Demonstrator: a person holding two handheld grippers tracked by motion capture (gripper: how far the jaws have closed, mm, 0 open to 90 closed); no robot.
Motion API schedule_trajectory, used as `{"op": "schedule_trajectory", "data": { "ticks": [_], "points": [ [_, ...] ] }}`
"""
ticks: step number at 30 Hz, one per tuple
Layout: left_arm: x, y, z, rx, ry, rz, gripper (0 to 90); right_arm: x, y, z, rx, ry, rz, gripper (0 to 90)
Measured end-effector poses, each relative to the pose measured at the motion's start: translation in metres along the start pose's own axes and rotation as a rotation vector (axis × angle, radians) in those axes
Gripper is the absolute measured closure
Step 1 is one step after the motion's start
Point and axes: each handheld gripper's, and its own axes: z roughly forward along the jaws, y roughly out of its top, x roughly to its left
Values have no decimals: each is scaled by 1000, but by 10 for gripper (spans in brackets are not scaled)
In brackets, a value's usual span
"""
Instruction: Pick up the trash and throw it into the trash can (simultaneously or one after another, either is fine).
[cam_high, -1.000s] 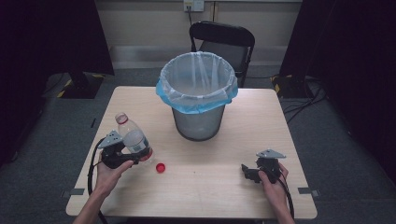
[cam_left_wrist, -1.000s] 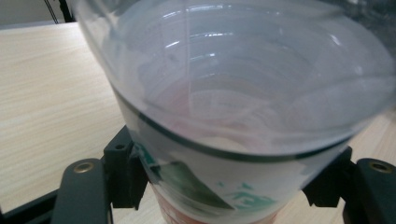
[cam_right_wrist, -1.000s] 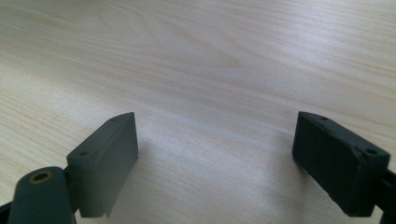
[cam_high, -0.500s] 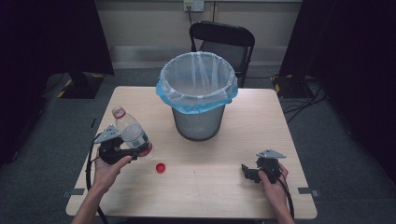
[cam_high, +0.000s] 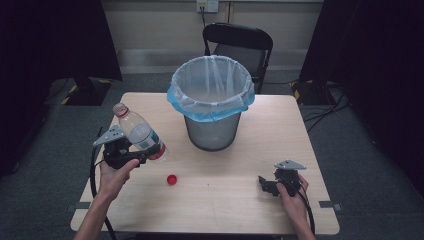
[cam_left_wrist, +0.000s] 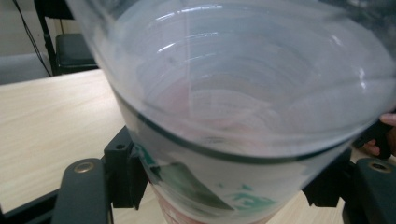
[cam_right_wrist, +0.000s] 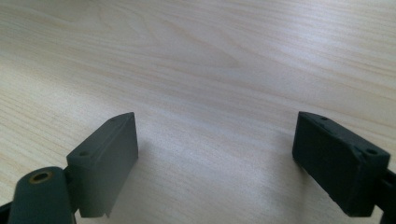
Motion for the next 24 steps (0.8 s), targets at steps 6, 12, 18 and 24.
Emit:
{"op": "schedule_trajectory", "data": {
  "ticks": [6, 12, 18, 24],
  "points": [
    [-3, 11, 1, -18, -1, 19, 301, 0, 0, 0, 0, 0, 0, 136],
    [-3, 17, 2, -42, -5, 22, 301, 0, 0, 0, 0, 0, 0, 136],
    [-4, 29, -2, -78, -9, 24, 302, 0, 0, 0, 0, 0, 0, 136],
    [-6, 42, -3, -113, -18, 32, 303, 0, 0, 0, 0, 0, 0, 136]
  ]
}}
